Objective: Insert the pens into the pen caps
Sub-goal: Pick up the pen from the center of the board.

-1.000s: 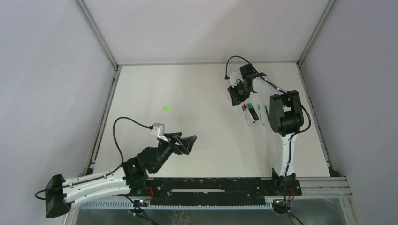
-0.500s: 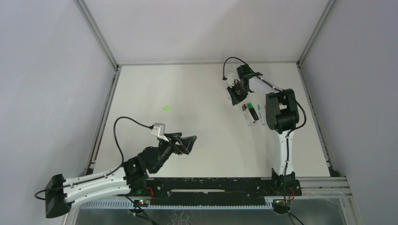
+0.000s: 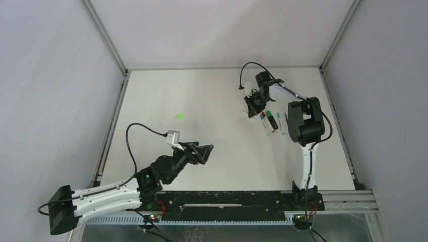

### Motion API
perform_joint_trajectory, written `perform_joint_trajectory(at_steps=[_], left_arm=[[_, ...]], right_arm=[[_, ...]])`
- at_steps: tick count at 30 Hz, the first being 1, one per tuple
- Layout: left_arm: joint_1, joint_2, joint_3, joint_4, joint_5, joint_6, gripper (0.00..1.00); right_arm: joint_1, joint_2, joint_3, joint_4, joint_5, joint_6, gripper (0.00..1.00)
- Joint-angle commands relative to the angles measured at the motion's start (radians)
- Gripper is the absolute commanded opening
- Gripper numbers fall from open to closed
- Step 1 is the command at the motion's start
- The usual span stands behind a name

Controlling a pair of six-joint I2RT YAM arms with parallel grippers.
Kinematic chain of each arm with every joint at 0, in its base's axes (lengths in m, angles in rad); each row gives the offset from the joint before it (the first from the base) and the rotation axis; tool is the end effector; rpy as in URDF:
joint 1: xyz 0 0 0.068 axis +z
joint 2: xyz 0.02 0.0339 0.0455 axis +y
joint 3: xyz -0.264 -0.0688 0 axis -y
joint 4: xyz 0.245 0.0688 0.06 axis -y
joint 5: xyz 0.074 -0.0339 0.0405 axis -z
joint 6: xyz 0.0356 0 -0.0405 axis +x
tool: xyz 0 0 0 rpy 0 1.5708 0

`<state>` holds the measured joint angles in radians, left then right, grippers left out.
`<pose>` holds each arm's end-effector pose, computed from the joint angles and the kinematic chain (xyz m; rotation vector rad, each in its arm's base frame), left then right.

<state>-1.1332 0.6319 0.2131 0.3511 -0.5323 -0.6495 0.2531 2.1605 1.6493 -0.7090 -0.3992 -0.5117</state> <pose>0.0840 -0.1369 0.2175 -0.0130 1.7121 -0.9219 0.4288 0.1252 0.1651 -1.0995 2.4740 0.4810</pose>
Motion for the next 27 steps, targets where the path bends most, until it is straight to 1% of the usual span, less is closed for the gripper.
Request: perform_joint_trajectory(at_steps=[1,4,7,10,12,14,15,17,20,23,26,27], left_arm=[[0.086,0.030,0.020,0.104,0.100,-0.045,0.92],[0.181,0.051,0.007,0.136,0.185,-0.089,0.92],[0.256,0.058,0.016,0.110,0.205,-0.104,0.91],[0.344,0.066,0.052,0.020,0.191,-0.093,0.86],[0.424,0.095,0.103,-0.083,0.198,-0.057,0.85],[0.510,0.152,0.192,-0.189,0.243,0.010,0.85],[0.550,0.191,0.239,-0.250,0.270,0.069,0.85],[0.609,0.275,0.331,-0.306,0.323,0.166,0.88],[0.661,0.438,0.490,-0.439,0.384,0.398,0.93],[0.715,0.596,0.664,-0.607,0.380,0.548,0.94],[0.760,0.760,0.833,-0.779,0.426,0.697,0.93],[0.767,0.812,0.885,-0.832,0.430,0.746,0.90]], right_arm=[[0.009,-0.158,-0.042,-0.078,-0.155,-0.014,0.00],[0.017,-0.203,-0.081,-0.105,-0.248,0.012,0.00],[0.055,-0.268,-0.169,-0.090,-0.250,0.047,0.00],[0.111,-0.357,-0.305,-0.011,-0.224,0.110,0.00],[0.155,-0.396,-0.367,0.024,-0.189,0.139,0.00],[0.210,-0.418,-0.415,0.054,-0.154,0.157,0.00],[0.231,-0.418,-0.433,0.066,-0.132,0.157,0.00],[0.266,-0.398,-0.440,0.076,-0.096,0.154,0.00],[0.294,-0.384,-0.441,0.090,-0.068,0.154,0.00],[0.301,-0.385,-0.441,0.090,-0.076,0.160,0.00],[0.301,-0.391,-0.440,0.088,-0.090,0.160,0.00],[0.301,-0.398,-0.440,0.089,-0.098,0.161,0.00]])
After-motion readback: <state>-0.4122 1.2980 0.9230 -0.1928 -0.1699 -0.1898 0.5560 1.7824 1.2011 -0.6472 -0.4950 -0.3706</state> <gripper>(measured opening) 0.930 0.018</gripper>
